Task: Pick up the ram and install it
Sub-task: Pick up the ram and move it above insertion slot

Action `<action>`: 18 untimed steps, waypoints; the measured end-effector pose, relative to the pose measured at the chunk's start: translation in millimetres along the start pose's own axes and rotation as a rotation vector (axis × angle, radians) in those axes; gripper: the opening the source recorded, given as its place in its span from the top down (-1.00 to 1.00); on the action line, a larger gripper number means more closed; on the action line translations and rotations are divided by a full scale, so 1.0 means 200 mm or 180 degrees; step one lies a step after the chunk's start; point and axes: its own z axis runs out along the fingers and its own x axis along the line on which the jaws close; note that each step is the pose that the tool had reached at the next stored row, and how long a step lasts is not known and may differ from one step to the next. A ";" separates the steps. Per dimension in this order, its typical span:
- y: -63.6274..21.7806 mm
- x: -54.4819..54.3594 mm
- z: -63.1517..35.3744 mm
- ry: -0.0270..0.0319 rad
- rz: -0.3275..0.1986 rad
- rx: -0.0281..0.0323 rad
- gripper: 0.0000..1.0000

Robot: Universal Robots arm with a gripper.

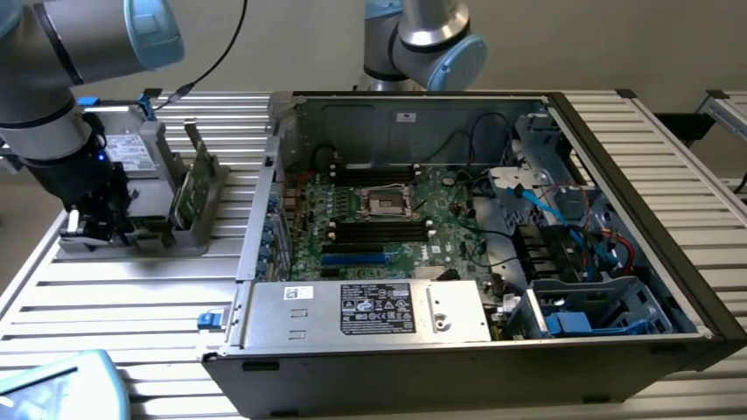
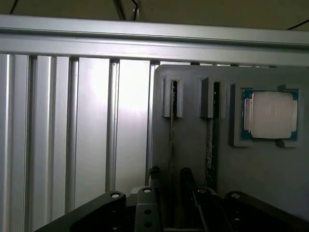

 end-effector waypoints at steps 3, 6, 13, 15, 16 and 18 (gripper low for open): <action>-0.001 0.00 0.008 -0.0001 0.0000 0.0001 0.38; -0.001 0.00 0.014 0.0000 0.0000 0.0001 0.38; -0.001 0.00 0.027 0.0000 0.0000 0.0000 0.38; -0.001 0.00 0.028 0.0000 -0.0003 0.0001 0.38; -0.001 0.00 0.028 0.0000 -0.0004 0.0001 0.38; -0.002 0.00 0.028 0.0000 -0.0007 0.0000 0.38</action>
